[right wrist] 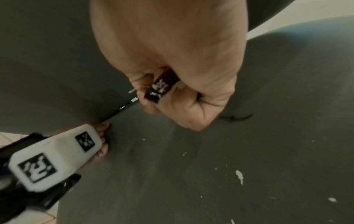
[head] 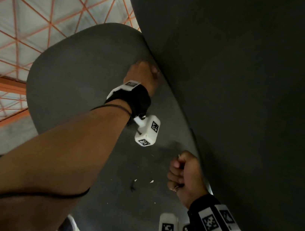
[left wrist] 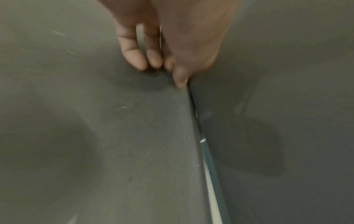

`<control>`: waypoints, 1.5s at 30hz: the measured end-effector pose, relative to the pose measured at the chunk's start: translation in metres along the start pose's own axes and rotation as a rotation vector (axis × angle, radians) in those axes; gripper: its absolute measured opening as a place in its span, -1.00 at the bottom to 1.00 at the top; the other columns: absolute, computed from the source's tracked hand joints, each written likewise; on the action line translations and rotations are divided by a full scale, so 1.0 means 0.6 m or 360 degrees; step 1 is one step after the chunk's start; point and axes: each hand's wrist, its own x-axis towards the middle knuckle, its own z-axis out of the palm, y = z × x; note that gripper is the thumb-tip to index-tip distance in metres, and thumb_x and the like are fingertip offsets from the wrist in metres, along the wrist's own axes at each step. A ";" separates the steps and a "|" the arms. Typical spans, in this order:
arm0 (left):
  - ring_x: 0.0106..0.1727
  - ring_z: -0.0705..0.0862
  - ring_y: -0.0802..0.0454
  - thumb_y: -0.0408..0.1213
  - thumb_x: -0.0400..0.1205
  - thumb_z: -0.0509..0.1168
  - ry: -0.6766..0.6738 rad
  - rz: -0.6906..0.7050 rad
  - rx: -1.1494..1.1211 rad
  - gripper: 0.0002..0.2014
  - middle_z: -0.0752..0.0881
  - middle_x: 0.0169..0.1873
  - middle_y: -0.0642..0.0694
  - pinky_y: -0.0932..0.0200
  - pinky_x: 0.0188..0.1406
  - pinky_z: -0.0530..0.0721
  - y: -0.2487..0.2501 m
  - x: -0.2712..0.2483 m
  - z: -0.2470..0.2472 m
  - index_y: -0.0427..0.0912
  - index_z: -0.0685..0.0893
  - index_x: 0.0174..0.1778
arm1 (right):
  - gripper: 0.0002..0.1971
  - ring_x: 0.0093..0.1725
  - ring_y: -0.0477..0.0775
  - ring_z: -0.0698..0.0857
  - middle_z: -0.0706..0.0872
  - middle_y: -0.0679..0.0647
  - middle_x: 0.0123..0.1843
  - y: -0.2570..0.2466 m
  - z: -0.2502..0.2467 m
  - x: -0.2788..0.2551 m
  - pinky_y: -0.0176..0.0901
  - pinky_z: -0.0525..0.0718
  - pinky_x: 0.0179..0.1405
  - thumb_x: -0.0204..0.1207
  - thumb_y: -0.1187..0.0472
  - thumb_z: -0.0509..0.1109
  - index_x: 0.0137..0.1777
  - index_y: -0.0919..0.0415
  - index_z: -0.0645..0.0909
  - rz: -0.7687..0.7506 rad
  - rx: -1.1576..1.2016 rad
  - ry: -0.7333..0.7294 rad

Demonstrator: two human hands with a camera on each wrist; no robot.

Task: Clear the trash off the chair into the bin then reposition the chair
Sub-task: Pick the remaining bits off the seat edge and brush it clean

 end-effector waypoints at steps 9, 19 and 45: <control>-0.19 0.70 0.18 -0.31 0.56 0.29 -0.0615 0.0413 -0.0596 -0.90 0.75 -0.28 0.00 0.30 -0.09 0.62 -0.058 -0.300 -0.011 -0.08 0.67 -0.24 | -0.48 -0.69 -0.08 0.09 0.17 -0.08 -0.67 -0.006 0.047 -0.012 -0.32 0.02 -0.60 0.52 -0.25 0.08 -0.57 0.05 0.33 0.0038 -0.0152 -0.0195; 0.00 0.65 0.17 -0.05 0.63 0.25 -0.0604 0.0401 -0.0028 -0.81 0.65 -0.05 0.20 0.17 -0.12 0.64 -0.112 -0.472 0.058 0.14 0.74 0.06 | -0.56 -0.72 -0.05 0.35 0.44 0.04 -0.63 0.132 0.004 -0.054 -0.37 0.25 -0.69 0.68 -0.08 0.16 -0.35 0.15 0.52 0.0195 -0.0176 0.0060; -0.12 0.78 0.06 -0.17 0.45 0.52 -0.0599 -0.0298 -0.0320 -0.87 0.82 -0.22 0.00 0.20 -0.03 0.68 -0.156 -0.441 0.113 -0.05 0.82 -0.12 | -0.47 -0.70 -0.10 0.18 0.27 -0.08 -0.63 0.183 -0.063 -0.046 -0.33 0.12 -0.74 0.52 -0.30 0.23 -0.52 0.03 0.30 0.0143 -0.0259 0.0166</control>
